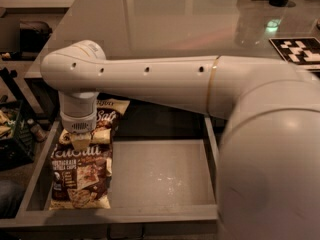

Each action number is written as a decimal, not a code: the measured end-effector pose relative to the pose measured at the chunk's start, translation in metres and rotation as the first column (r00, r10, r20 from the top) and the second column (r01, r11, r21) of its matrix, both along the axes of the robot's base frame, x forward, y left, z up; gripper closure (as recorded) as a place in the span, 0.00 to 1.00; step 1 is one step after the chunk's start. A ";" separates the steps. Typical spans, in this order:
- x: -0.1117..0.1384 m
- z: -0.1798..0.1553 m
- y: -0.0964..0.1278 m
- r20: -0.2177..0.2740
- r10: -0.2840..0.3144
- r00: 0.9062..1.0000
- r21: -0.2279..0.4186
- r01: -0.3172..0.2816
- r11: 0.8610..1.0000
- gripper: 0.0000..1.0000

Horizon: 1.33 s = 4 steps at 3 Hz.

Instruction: Pick brown chip bag from top drawer and place on counter

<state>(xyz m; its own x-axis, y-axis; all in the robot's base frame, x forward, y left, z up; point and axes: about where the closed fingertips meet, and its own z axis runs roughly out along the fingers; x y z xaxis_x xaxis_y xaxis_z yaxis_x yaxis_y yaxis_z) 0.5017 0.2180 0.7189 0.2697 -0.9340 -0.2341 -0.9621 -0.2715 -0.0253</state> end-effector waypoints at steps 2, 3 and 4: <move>-0.046 0.052 -0.043 0.064 -0.075 0.995 0.027 0.073 0.997 1.00; -0.053 0.075 -0.064 0.103 -0.123 0.987 0.014 0.122 0.992 1.00; -0.050 0.096 -0.091 0.161 -0.192 0.968 -0.013 0.196 0.980 1.00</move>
Offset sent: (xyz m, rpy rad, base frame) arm -0.0682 -0.0669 0.0792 0.0317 -0.0967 -0.1151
